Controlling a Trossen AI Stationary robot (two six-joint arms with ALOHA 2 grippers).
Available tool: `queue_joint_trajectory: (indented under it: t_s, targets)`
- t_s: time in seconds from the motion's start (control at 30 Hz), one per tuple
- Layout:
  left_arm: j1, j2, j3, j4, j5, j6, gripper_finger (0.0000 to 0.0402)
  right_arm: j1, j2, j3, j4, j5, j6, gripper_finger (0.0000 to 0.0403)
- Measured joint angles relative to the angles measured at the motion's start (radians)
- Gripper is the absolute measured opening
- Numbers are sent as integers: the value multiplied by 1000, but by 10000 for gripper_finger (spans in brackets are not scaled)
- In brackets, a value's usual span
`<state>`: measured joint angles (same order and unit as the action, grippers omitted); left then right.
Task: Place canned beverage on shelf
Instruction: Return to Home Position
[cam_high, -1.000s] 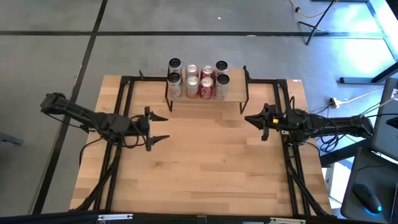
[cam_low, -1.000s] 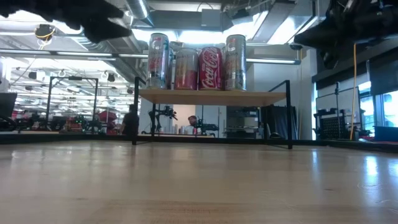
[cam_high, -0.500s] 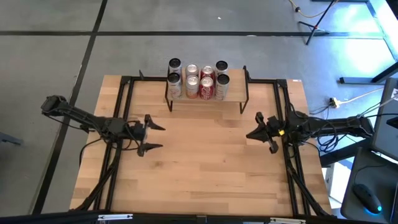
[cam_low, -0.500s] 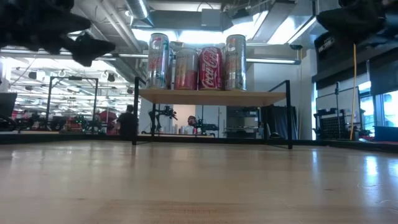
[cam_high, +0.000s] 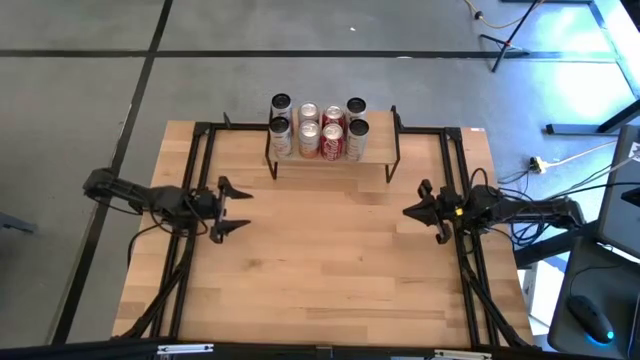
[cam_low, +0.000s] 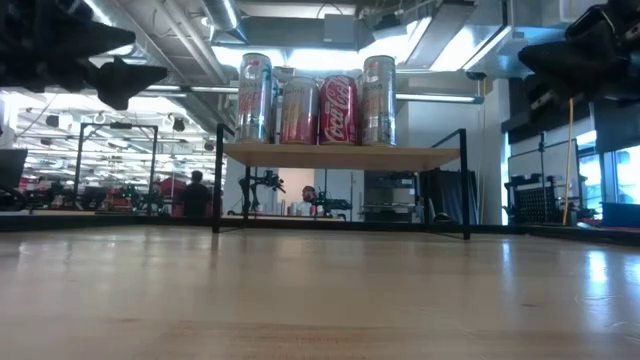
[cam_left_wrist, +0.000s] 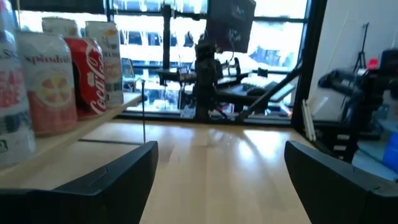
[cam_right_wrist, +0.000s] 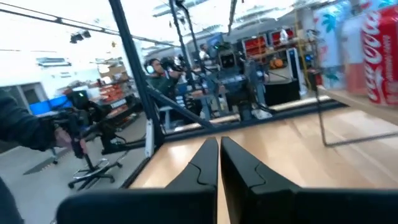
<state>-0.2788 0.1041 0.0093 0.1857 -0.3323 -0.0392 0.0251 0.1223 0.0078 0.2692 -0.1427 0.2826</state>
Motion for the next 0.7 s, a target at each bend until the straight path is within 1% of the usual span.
queue_joint_trajectory:
  t_s: [0.13, 0.17, 0.27, 0.37, 0.5, 0.7]
  targets:
    - [0, -105, 1, -75, 1, -12, 338, 0, -105, 0, -117, 32, 8, 7]
    - [-1, -103, 2, -83, -2, -26, 338, 0, -123, 0, -141, 40, 8, 7]
    - [-3, -102, 3, -103, 15, -63, 338, 0, -119, 0, -181, 47, 8, 7]
    - [-3, -102, 3, -140, 1, -84, 338, 1, -120, 0, -243, 74, 9, 7]
    - [-3, -84, 4, -143, 12, -83, 338, 0, -104, 1, -250, 136, 2, 7]
    - [-3, -85, 4, -143, 12, -82, 338, 0, -103, 1, -252, 148, 1, 7]
